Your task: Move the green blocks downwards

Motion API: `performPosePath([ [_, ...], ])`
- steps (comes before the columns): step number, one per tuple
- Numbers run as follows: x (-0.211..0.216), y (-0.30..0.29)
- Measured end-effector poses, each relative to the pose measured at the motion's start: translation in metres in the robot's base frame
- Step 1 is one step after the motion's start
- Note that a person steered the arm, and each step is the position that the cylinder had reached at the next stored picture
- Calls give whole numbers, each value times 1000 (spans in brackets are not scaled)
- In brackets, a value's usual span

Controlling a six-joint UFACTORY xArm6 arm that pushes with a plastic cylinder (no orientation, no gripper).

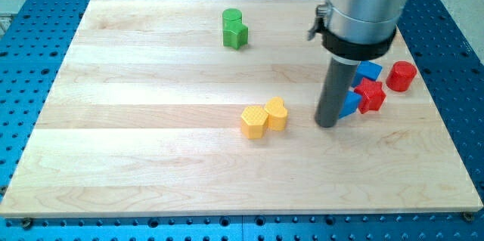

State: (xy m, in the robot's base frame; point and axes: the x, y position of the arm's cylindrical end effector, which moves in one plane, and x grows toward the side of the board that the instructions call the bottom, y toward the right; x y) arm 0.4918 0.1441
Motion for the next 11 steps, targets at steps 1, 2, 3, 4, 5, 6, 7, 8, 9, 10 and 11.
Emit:
performPosePath([
  [1, -17, 29],
  [2, 6, 33],
  [3, 27, 13],
  [4, 27, 7],
  [5, 27, 8],
  [6, 22, 9],
  [7, 9, 11],
  [8, 9, 9],
  [9, 11, 1],
  [10, -40, 5],
  [11, -126, 4],
])
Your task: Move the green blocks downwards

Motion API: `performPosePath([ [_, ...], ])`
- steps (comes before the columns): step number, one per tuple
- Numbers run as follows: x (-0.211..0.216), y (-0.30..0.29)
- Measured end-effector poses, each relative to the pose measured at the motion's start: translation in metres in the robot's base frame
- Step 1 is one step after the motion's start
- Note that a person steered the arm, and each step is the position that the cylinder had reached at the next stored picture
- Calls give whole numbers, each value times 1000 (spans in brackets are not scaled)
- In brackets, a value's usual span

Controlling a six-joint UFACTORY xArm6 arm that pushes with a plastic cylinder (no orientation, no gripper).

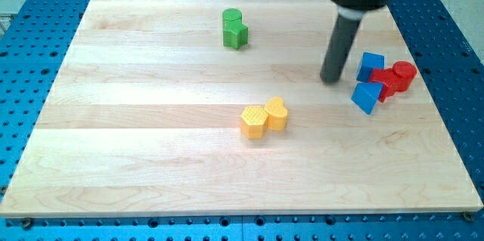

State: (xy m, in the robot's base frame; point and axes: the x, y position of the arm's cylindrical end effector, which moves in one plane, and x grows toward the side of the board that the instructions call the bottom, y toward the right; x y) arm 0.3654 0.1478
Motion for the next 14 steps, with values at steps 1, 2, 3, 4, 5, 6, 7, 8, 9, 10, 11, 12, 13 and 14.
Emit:
performPosePath([
  [1, -67, -6],
  [2, -119, -45],
  [3, -169, -86],
  [4, -169, -142],
  [5, -162, -187],
  [6, -105, -207],
  [7, -68, -188],
  [8, -119, -219],
  [9, -159, -224],
  [10, -173, -188],
  [11, -149, -181],
  [12, -110, -199],
  [13, -102, -183],
  [14, -140, -160],
])
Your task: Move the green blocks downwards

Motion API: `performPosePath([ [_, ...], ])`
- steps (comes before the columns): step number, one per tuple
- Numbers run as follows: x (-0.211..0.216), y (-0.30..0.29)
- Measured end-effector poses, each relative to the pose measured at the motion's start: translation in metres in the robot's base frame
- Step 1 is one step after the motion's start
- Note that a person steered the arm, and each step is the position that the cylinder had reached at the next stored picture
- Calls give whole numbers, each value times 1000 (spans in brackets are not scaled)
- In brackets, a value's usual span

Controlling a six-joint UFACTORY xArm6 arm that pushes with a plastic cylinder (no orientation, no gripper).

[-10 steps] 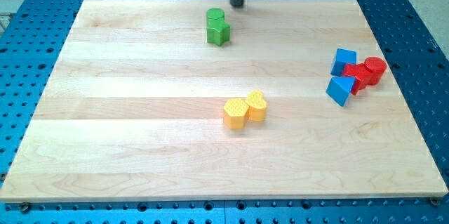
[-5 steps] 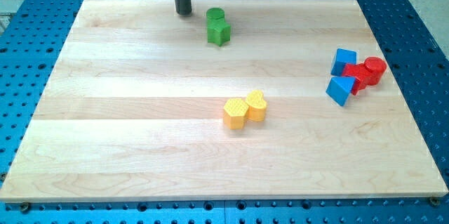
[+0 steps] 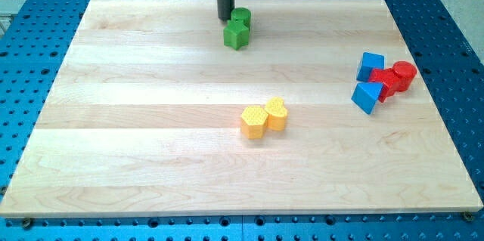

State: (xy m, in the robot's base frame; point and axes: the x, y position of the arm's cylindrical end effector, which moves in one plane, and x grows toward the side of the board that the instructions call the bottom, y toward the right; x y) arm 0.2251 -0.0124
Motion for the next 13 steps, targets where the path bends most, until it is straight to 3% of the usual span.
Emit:
performPosePath([
  [1, 4, 46],
  [2, 14, -11],
  [3, -3, -3],
  [4, 13, -23],
  [5, 97, -43],
  [6, 130, -34],
  [8, 11, -15],
  [9, 19, 0],
  [13, 219, 5],
])
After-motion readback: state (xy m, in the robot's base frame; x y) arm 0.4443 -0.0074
